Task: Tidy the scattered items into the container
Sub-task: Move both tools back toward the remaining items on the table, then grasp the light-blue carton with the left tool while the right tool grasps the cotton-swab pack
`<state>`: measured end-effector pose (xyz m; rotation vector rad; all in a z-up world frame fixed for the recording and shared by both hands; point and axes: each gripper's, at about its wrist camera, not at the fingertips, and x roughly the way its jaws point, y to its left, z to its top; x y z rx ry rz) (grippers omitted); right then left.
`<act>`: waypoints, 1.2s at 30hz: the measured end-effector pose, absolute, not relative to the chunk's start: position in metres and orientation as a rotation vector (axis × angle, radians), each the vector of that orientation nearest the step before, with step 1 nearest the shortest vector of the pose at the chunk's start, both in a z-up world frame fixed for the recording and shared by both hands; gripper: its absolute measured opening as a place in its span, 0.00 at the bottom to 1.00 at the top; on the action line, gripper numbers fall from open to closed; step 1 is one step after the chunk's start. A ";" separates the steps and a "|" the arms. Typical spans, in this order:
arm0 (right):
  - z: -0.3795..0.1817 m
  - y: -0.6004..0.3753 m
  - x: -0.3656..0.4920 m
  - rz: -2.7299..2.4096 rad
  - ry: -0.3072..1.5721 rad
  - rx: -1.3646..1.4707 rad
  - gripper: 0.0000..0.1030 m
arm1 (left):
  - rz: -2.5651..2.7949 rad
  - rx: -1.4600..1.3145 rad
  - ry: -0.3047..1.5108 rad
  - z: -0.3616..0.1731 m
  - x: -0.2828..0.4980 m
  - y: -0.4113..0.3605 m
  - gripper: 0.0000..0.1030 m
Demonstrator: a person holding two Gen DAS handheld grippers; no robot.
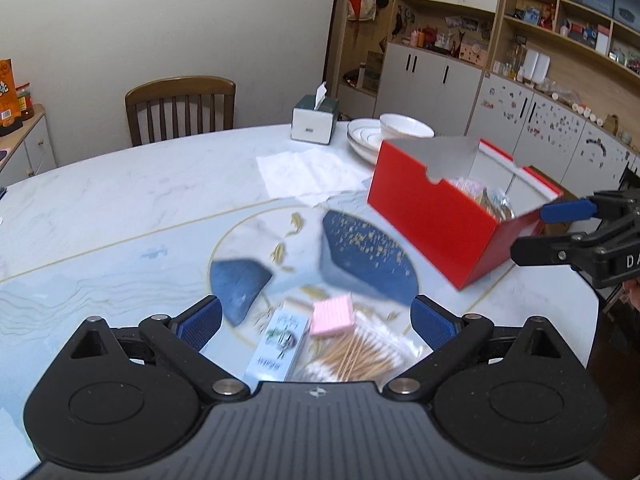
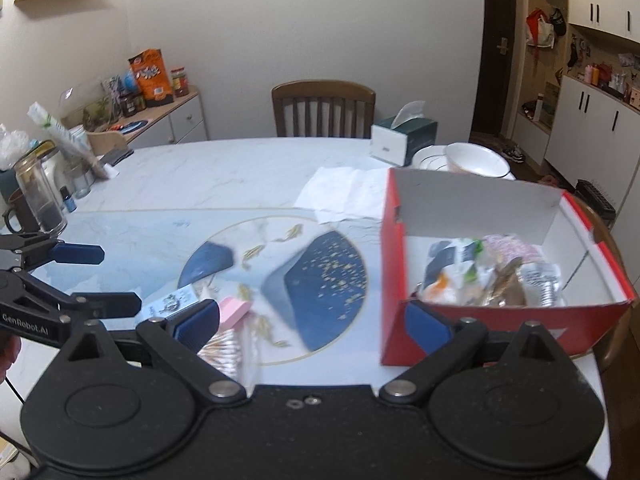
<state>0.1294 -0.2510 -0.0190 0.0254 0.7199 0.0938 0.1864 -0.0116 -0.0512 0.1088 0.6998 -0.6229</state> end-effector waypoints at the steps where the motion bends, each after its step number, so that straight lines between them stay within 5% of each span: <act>1: -0.022 -0.247 0.130 0.099 0.726 0.023 0.96 | -0.625 0.112 0.705 -0.054 0.186 -0.009 0.98; 36: -0.122 -0.151 0.169 0.149 0.855 -0.047 0.95 | -0.629 0.176 0.854 -0.124 0.251 -0.028 0.97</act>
